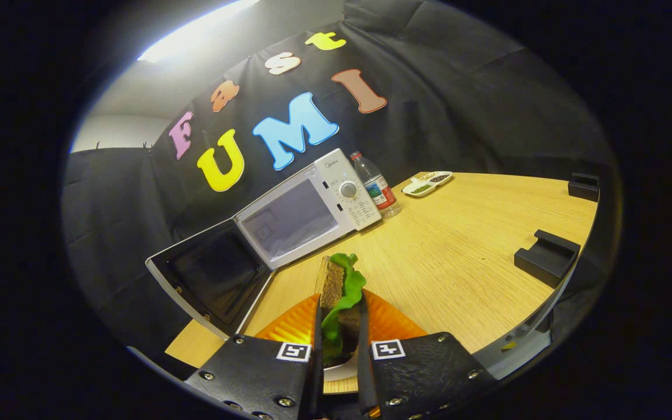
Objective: Open the microwave, put the food inside, and close the microwave door.
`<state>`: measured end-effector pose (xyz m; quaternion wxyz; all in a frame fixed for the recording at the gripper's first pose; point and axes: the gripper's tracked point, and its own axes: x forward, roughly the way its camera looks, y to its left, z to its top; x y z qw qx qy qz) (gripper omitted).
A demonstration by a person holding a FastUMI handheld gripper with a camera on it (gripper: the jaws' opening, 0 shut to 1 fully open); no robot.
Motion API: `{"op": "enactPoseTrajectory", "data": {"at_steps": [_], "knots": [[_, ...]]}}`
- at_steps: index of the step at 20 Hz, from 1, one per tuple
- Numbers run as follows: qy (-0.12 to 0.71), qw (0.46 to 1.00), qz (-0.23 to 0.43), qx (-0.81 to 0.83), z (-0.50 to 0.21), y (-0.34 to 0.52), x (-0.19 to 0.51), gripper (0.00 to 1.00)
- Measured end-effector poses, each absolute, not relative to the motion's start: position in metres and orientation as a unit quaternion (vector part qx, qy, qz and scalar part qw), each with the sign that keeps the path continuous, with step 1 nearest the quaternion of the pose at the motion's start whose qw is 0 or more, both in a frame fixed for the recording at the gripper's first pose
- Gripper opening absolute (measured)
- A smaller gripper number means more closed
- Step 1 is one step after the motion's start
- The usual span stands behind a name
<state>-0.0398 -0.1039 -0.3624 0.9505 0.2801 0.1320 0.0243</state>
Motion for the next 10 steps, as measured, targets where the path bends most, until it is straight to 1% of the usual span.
{"op": "enactPoseTrajectory", "data": {"at_steps": [5,10], "knots": [[0.119,0.958,0.021,0.259,-0.339,-0.1,-0.034,0.23],[0.11,0.966,0.023,0.233,-0.319,-0.096,-0.006,0.23]]}}
